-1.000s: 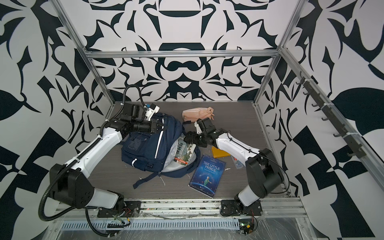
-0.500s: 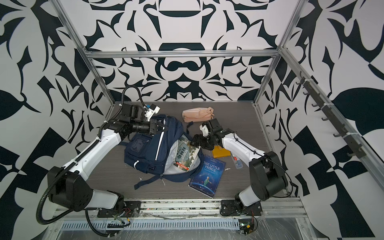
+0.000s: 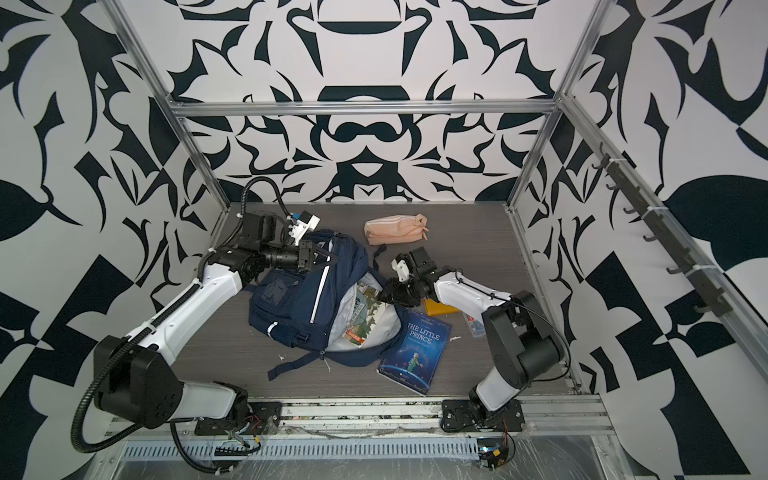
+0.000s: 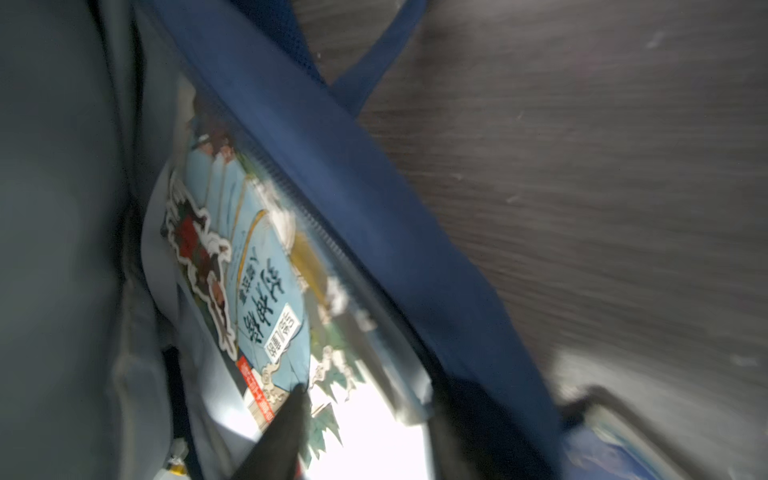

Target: Pack the student bag

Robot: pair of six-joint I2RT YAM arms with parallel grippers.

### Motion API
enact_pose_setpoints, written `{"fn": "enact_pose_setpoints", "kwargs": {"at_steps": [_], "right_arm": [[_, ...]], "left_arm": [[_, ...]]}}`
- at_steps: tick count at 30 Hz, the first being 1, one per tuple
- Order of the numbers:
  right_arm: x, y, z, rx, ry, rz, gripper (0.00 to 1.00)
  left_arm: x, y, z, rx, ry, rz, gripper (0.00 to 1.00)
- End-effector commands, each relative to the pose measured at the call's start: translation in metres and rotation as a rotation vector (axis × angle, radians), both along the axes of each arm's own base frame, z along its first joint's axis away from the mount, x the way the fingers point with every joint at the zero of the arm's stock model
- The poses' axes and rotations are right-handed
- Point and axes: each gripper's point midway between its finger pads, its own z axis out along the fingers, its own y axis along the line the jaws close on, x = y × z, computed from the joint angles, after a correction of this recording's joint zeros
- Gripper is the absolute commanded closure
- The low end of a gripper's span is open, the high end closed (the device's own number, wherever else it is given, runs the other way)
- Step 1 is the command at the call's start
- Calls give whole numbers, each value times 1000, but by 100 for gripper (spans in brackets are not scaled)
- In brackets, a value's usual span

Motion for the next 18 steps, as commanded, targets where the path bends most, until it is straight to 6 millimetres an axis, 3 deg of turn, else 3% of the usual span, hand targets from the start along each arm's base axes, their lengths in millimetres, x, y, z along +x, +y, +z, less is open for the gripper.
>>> {"fn": "enact_pose_setpoints", "kwargs": {"at_steps": [1,5,9,14,18], "right_arm": [[7,29,31,103,-94,79,70],[-4,43,27,90,-88,183,86],[1,47,23,94,-93,188,100],[12,58,33,145,-148,178,100],[-2,67,56,182,-247,269,100]], "left_arm": [[-15,-5,52,-129,-140,-95,100],[-17,-6,56,-141,-140,-106,100],[-19,-7,60,-152,-133,-122,100],[-17,-7,59,-149,-123,-121,100],[-15,-4,60,-138,-133,-108,100]]}}
